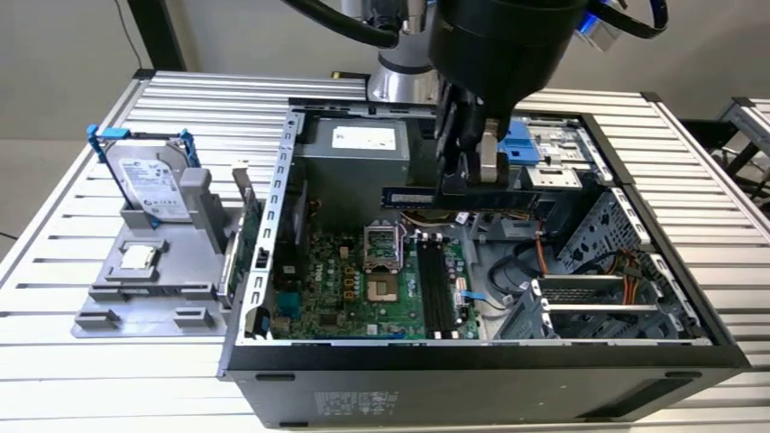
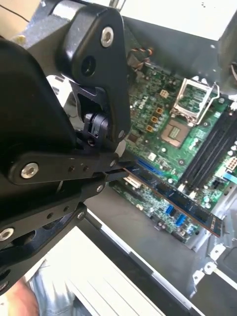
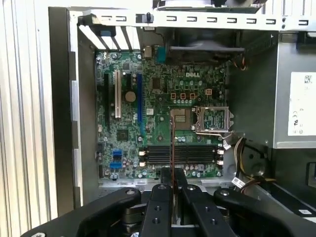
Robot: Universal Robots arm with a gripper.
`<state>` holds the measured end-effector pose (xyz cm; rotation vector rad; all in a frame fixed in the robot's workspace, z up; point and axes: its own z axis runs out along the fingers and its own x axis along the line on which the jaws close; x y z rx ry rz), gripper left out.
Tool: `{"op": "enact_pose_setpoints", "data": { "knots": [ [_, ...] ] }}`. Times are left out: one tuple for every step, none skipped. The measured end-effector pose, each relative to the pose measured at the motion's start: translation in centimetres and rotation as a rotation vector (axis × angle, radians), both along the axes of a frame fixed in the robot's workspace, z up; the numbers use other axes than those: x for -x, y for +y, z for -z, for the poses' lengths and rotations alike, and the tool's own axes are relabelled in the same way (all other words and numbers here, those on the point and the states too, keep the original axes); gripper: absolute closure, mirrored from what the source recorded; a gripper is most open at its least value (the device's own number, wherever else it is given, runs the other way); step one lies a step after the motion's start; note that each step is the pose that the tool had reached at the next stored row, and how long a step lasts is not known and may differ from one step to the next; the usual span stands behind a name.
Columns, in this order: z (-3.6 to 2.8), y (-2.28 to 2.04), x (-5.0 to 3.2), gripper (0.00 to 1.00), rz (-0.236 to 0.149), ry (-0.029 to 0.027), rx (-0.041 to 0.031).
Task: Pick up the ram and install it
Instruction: 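Pick up the ram and move it above insertion slot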
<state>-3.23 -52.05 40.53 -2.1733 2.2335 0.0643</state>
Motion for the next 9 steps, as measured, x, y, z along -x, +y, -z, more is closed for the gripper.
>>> {"op": "enact_pose_setpoints", "data": {
  "knots": [
    [0.02, 0.00, -0.23, 1.00, 0.002, 0.0000, 0.0000],
    [0.03, 0.00, -0.45, 1.00, 0.005, 0.0000, 0.0000],
    [0.05, 0.00, -0.64, 1.00, 0.008, 0.0000, 0.0000],
    [0.06, 0.00, -0.86, 1.00, 0.011, 0.0000, 0.0001],
    [0.08, 0.00, -1.07, 1.00, 0.014, 0.0000, 0.0000],
    [0.09, 0.00, -1.30, 1.00, 0.016, 0.0000, 0.0000],
    [0.10, 0.00, -1.52, 1.00, 0.019, 0.0000, 0.0000],
    [0.10, 0.00, -1.75, 1.00, 0.021, 0.0000, 0.0001],
    [0.11, 0.00, -1.99, 1.00, 0.024, 0.0000, 0.0000]
  ]
}}
